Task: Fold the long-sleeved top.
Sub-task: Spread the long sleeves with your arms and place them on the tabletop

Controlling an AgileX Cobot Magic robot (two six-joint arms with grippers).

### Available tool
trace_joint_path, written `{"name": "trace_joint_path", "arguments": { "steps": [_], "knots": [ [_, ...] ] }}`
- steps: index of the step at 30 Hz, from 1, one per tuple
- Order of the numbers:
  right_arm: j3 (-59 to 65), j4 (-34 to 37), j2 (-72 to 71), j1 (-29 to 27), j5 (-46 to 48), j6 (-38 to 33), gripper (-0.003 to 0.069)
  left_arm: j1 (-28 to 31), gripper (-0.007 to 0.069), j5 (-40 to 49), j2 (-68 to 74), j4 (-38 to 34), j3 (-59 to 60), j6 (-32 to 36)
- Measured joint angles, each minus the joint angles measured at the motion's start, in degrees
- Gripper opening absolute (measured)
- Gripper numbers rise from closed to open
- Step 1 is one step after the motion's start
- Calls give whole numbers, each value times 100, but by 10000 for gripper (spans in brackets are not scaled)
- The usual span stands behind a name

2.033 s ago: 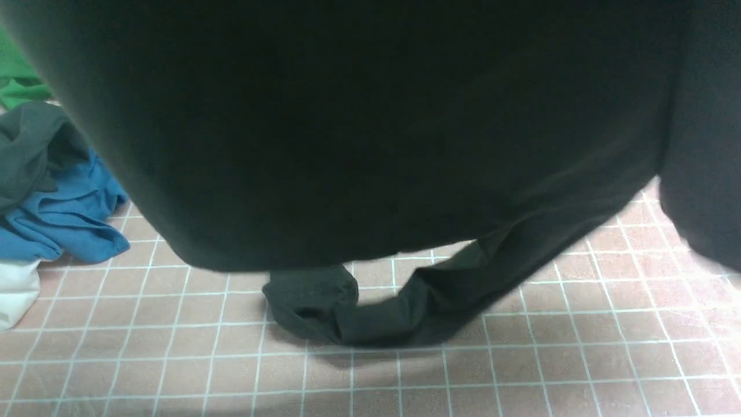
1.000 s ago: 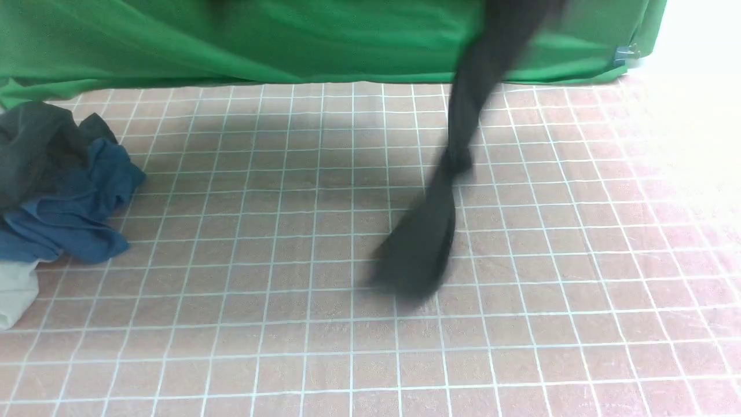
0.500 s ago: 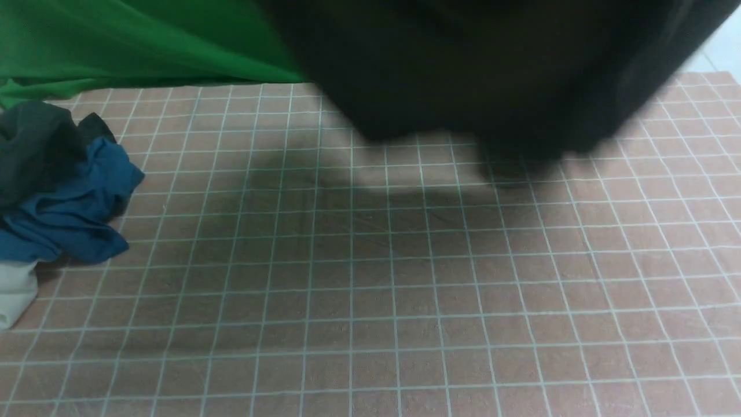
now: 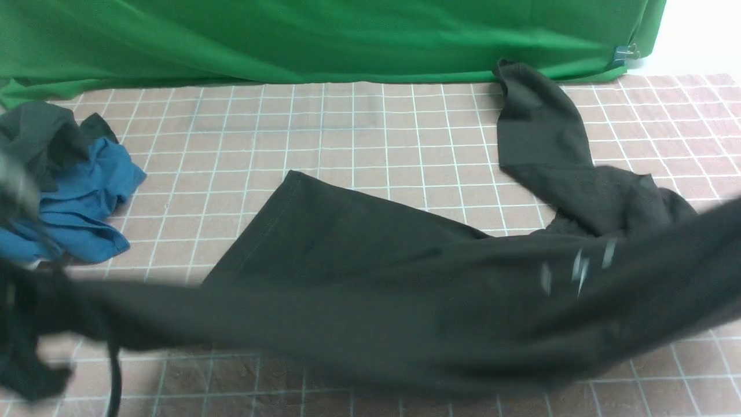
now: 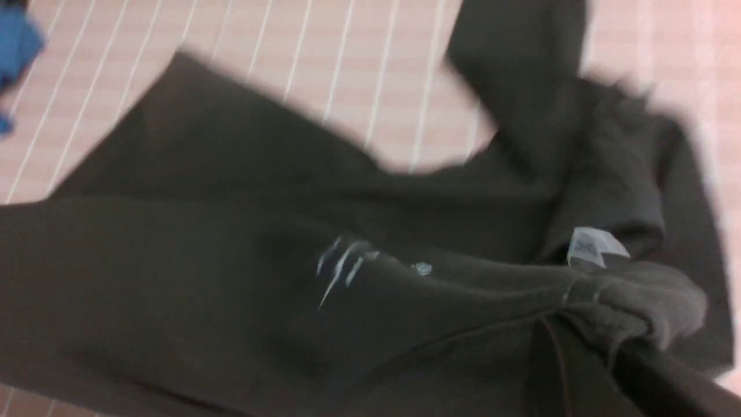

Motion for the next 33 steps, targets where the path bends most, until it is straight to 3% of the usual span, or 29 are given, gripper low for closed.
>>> {"name": "trace_joint_path", "arguments": {
  "steps": [6,10,14,19,21,23,24,26,29,33],
  "knots": [
    [137,-62,-42,272,-96,12,41,0,21,-485,-493,284,591,-49],
    [150,-193,559,272,-801,-1,44,0,21,-672,-354,284,665,-74],
    [133,-357,1888,272,-2920,-185,44,0,21,-1120,-60,271,665,-84],
    [-238,-400,3391,272,-4366,-364,104,0,21,-1456,460,154,665,-89],
    [-447,-438,3756,272,-4325,-370,188,0,21,-1493,675,84,665,-89],
    [-709,-445,4034,278,-3884,-365,374,0,21,-1494,908,43,665,-89],
    [-746,-447,4043,280,-3836,-365,388,0,21,-1494,925,36,665,-89],
    [-850,-490,4026,401,-3213,-331,511,0,21,-1518,1076,30,665,-89],
    [-733,-632,3839,748,-2560,-303,530,0,21,-1635,1124,30,665,-89],
    [270,-904,3555,1925,-2038,-196,478,0,21,-1782,1124,3,665,-89]
  ]
}}
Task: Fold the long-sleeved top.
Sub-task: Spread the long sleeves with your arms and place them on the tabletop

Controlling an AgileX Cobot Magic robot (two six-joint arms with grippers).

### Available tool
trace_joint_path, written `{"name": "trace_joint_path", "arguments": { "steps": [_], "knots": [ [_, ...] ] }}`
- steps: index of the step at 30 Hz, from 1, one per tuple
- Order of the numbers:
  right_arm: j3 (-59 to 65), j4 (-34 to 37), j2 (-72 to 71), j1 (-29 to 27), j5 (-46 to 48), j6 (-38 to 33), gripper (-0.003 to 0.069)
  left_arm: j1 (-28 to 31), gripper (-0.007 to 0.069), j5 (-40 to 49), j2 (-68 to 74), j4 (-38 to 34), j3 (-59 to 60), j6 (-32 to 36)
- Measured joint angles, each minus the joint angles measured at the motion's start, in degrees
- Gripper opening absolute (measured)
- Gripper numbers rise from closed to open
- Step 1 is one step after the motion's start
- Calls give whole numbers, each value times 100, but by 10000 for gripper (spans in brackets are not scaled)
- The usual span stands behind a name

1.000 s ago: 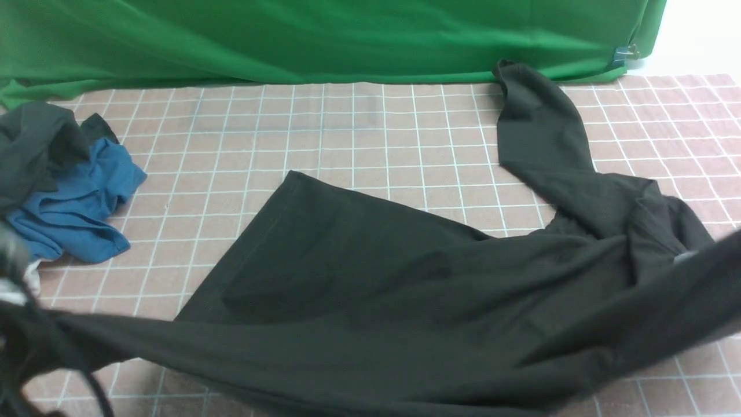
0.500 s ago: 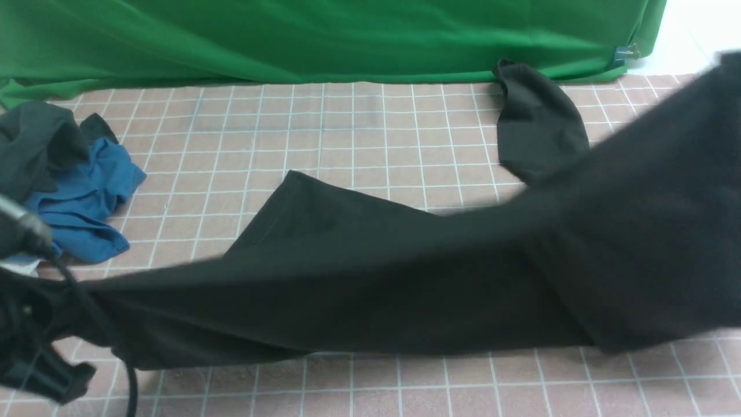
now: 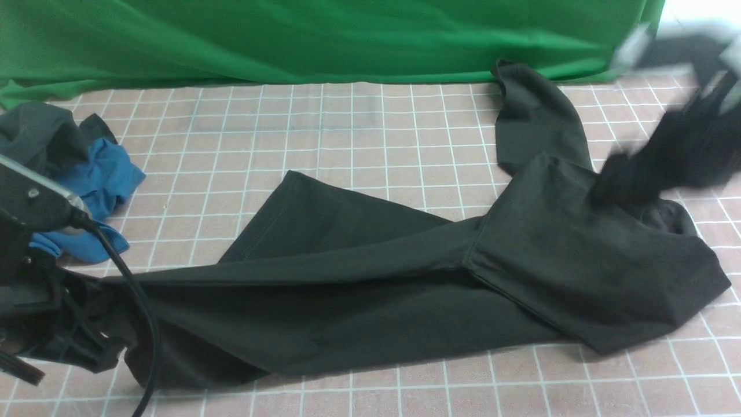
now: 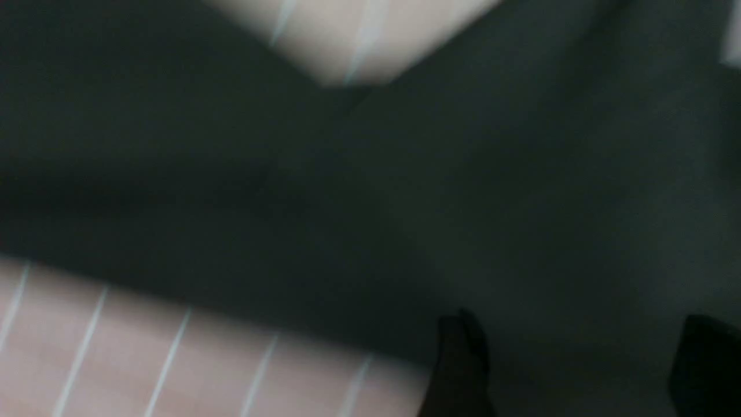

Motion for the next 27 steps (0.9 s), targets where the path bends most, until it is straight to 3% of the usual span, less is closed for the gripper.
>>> {"name": "trace_joint_path", "arguments": {
  "steps": [4,7,10,17,27],
  "knots": [
    [1091,-1018,115,1197,-786,216,468,0,21,-23,0,-76,19,0],
    [1333,-1685,289,1438,-1210,554,467,0,21,-28,0,-106,19,0],
    [1386,-2047,648,1385,-1498,794,467,0,21,-28,0,-132,19,0],
    [1387,-2175,1129,900,-1602,865,456,0,21,-10,0,-164,19,0],
    [1313,-2232,1146,801,-1008,888,237,0,21,20,0,-184,19,0]
  ]
}}
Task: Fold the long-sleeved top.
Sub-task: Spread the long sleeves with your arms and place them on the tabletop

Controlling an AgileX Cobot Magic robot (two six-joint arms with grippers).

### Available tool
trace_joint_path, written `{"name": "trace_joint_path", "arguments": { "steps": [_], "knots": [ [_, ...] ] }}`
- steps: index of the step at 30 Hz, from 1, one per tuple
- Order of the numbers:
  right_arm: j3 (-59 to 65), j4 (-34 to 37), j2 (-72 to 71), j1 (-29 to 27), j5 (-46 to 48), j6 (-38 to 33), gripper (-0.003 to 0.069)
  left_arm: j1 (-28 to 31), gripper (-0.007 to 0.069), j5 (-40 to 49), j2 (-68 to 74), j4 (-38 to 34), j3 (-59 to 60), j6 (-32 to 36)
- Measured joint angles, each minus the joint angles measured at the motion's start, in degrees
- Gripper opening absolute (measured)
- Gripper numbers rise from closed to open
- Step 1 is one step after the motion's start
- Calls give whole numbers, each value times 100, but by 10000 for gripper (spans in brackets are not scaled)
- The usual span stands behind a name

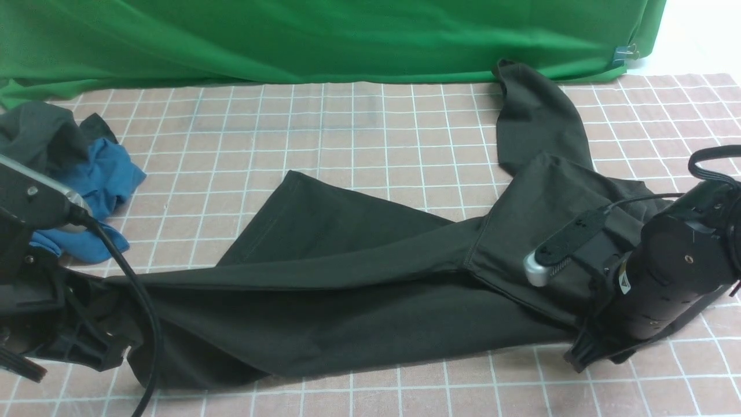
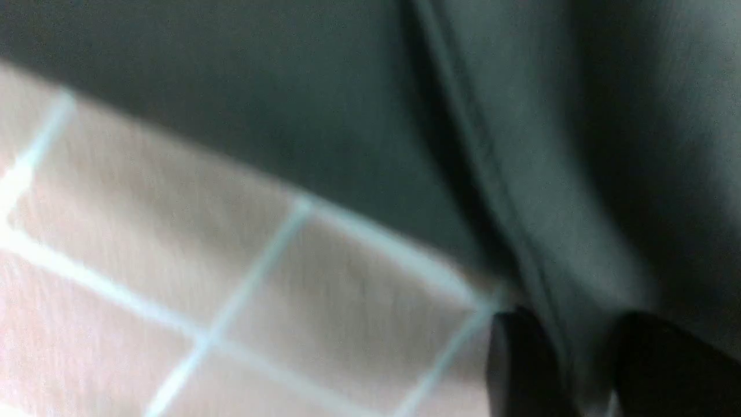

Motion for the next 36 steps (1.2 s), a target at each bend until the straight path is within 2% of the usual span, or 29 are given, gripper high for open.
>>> {"name": "trace_joint_path", "arguments": {
  "steps": [4,14,17,21,26,30,31,34,36],
  "knots": [
    [-146,-1,0,0,383,-67,182,0,21,0,0,0,0,0],
    [-153,-24,0,-6,212,-131,56,0,21,21,0,-5,0,0],
    [-158,-24,-113,-6,436,-109,53,0,21,38,0,-5,0,0],
    [-168,55,-1096,198,1364,142,53,0,21,38,0,72,0,0],
    [-189,736,-2650,985,2529,649,53,0,21,-11,0,128,0,0],
    [-189,1112,-3329,1534,2767,991,53,0,21,-69,0,147,0,0],
    [-189,1424,-3602,1899,2806,1076,53,0,21,-89,0,154,0,0],
    [-147,1919,-3878,2376,2836,1118,53,0,21,-121,0,165,0,0],
    [-130,1909,-3963,2669,2875,1252,53,0,21,-138,0,165,0,0]
  ]
}}
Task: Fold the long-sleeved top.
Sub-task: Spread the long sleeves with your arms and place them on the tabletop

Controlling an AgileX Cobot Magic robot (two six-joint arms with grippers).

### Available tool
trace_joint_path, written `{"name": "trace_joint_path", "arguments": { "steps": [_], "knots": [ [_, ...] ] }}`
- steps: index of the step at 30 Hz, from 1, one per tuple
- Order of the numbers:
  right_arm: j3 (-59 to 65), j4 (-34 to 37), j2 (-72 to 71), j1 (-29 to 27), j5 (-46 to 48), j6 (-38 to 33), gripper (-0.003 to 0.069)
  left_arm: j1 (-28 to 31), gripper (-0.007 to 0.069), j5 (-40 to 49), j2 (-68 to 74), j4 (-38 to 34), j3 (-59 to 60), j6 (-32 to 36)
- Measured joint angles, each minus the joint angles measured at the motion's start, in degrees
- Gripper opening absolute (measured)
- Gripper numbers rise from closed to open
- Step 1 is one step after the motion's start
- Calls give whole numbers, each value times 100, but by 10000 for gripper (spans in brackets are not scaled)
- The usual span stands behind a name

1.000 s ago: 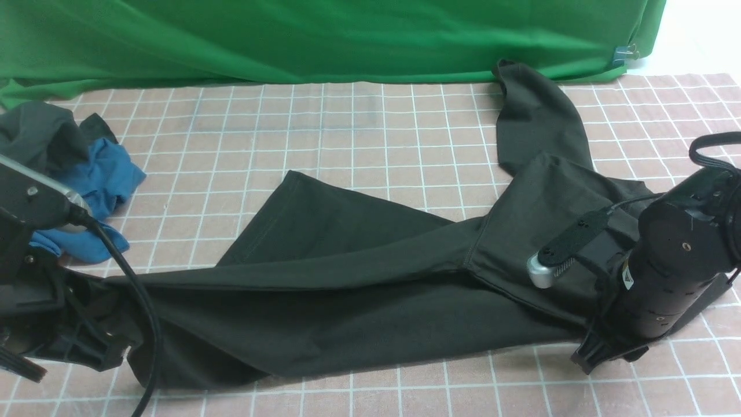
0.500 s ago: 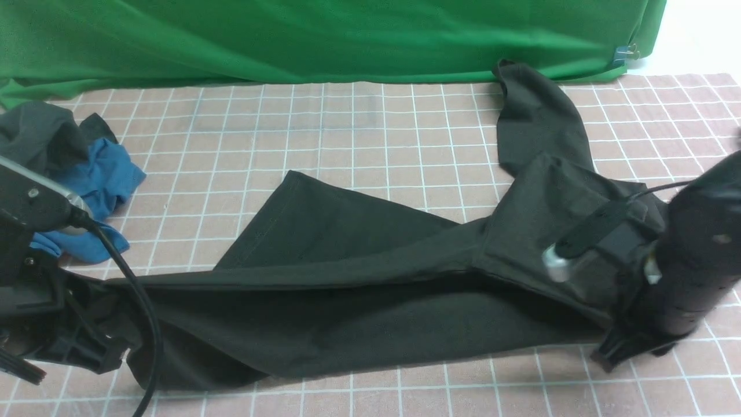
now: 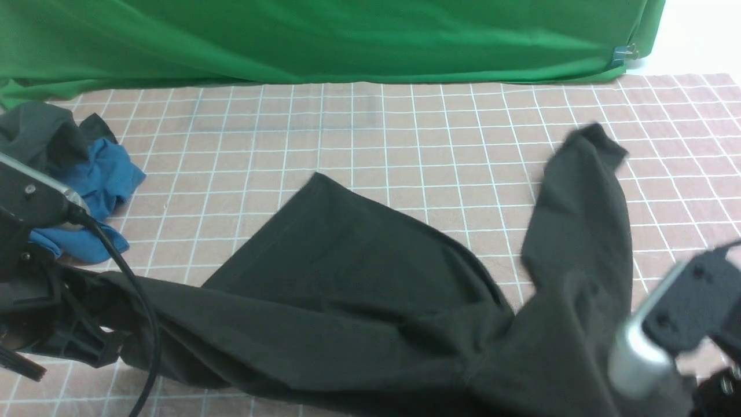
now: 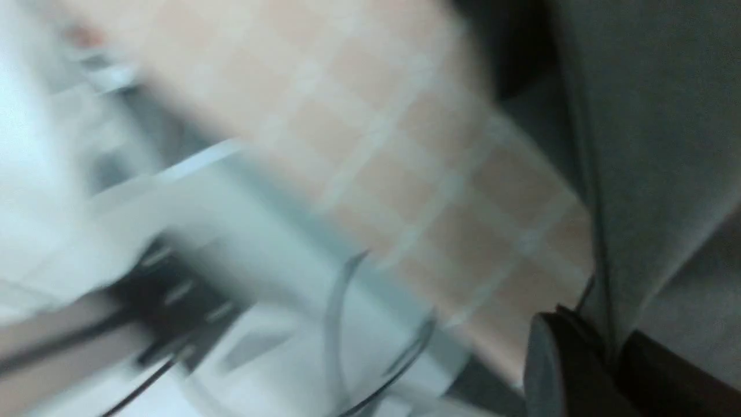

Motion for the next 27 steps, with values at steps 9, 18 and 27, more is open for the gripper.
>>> {"name": "trace_joint_path", "arguments": {
  "steps": [9,18,27],
  "knots": [
    [1,-2492,354,311,-351,1515,53,0,21,-15,0,43,0,0],
    [1,135,769,353,-801,248,183,0,21,-15,0,183,0,0],
    [1,-1865,816,-248,-1090,1091,627,0,21,-20,0,190,0,0]
  ]
}}
